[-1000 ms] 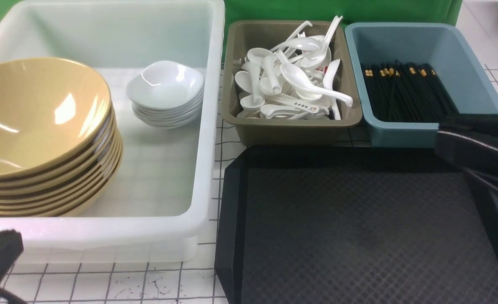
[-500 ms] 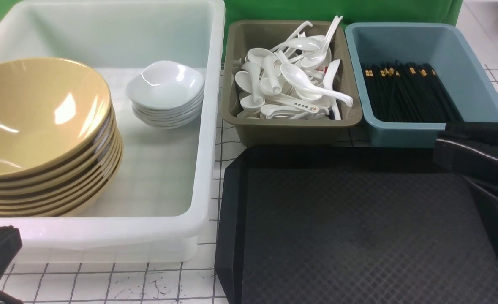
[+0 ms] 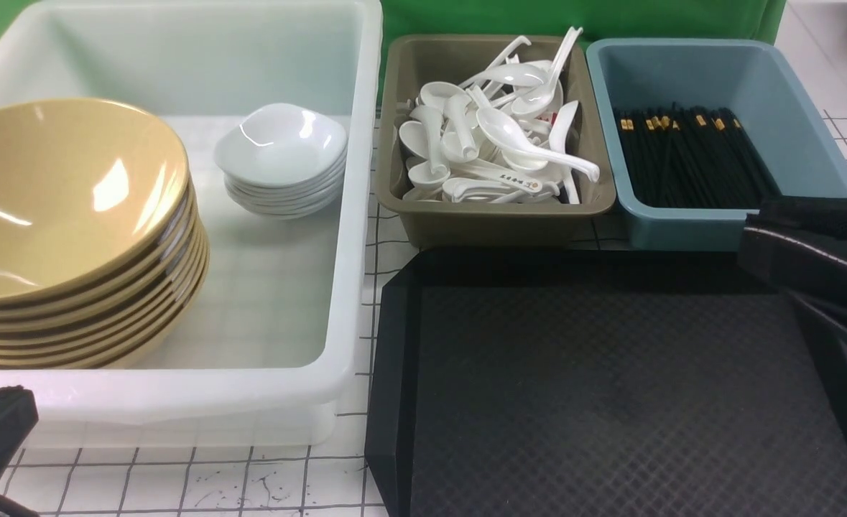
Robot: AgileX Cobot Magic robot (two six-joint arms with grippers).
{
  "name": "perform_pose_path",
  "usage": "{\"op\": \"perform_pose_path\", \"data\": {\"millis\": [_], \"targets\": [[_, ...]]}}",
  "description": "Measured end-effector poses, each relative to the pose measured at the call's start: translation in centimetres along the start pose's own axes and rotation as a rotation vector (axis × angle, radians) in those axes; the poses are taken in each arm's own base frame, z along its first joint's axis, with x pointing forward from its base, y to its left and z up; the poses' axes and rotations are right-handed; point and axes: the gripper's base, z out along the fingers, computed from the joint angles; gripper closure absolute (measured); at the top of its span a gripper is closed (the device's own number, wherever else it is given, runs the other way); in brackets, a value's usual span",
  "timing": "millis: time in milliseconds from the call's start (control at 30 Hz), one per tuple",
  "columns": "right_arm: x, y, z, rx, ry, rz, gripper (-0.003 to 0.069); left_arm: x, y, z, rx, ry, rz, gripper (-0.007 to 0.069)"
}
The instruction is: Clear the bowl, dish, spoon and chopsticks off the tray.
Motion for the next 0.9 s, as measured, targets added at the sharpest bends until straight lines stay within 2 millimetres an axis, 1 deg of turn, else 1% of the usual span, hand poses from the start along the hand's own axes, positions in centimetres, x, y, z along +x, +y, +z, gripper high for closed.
{"op": "perform_pose_path", "data": {"millis": [33, 67, 100, 167, 200, 267, 300, 333, 400, 533, 567, 600, 633, 667, 700, 733, 900], "targets": [[0.1, 0.0, 0.0, 0.001, -0.002, -0.002, 0.0524, 0.0, 0.0, 0.0, 0.0, 0.0, 0.0, 0.0638], [0.9, -0.1, -0.2, 0.021, -0.028, -0.011, 0.0566, 0.0, 0.0, 0.0, 0.0, 0.0, 0.0, 0.0638], [1.4, -0.3, -0.2, 0.038, -0.044, -0.012, 0.0589, 0.0, 0.0, 0.0, 0.0, 0.0, 0.0, 0.0638], [3.2, -0.9, -0.6, 0.106, -0.088, -0.012, 0.0619, 0.0, 0.0, 0.0, 0.0, 0.0, 0.0, 0.0638], [4.0, -1.2, -0.8, 0.14, -0.107, -0.006, 0.0621, 0.0, 0.0, 0.0, 0.0, 0.0, 0.0, 0.0638], [6.2, -2.0, -1.6, 0.238, -0.143, 0.015, 0.0622, 0.0, 0.0, 0.0, 0.0, 0.0, 0.0, 0.0638], [7.0, -2.2, -1.9, 0.269, -0.149, 0.02, 0.0622, 0.0, 0.0, 0.0, 0.0, 0.0, 0.0, 0.0638], [8.7, -2.6, -2.7, 0.346, -0.153, 0.038, 0.0622, 0.0, 0.0, 0.0, 0.0, 0.0, 0.0, 0.0638], [11.3, -3.1, -3.9, 0.474, -0.137, 0.061, 0.0622, 0.0, 0.0, 0.0, 0.0, 0.0, 0.0, 0.0638], [15.4, -3.4, -5.6, 0.663, -0.093, 0.095, 0.0622, 0.0, 0.0, 0.0, 0.0, 0.0, 0.0, 0.0638], [15.4, -3.3, -5.6, 0.663, -0.097, 0.092, 0.0622, 0.0, 0.0, 0.0, 0.0, 0.0, 0.0, 0.0638], [16.9, -3.2, -6.1, 0.717, -0.076, 0.108, 0.0622, 0.0, 0.0, 0.0, 0.0, 0.0, 0.0, 0.0638], [17.6, -3.0, -6.4, 0.742, -0.062, 0.12, 0.0622, 0.0, 0.0, 0.0, 0.0, 0.0, 0.0, 0.0638], [17.8, -3.0, -6.4, 0.747, -0.058, 0.12, 0.0622, 0.0, 0.0, 0.0, 0.0, 0.0, 0.0, 0.0638], [18.4, -2.8, -6.8, 0.781, -0.043, 0.137, 0.0622, 0.0, 0.0, 0.0, 0.0, 0.0, 0.0, 0.0638], [18.7, -2.7, -7.0, 0.795, -0.031, 0.15, 0.0622, 0.0, 0.0, 0.0, 0.0, 0.0, 0.0, 0.0638], [19.9, -2.4, -7.5, 0.82, 0.077, 0.181, 0.0622, 0.0, 0.0, 0.0, 0.0, 0.0, 0.0, 0.0638]]}}
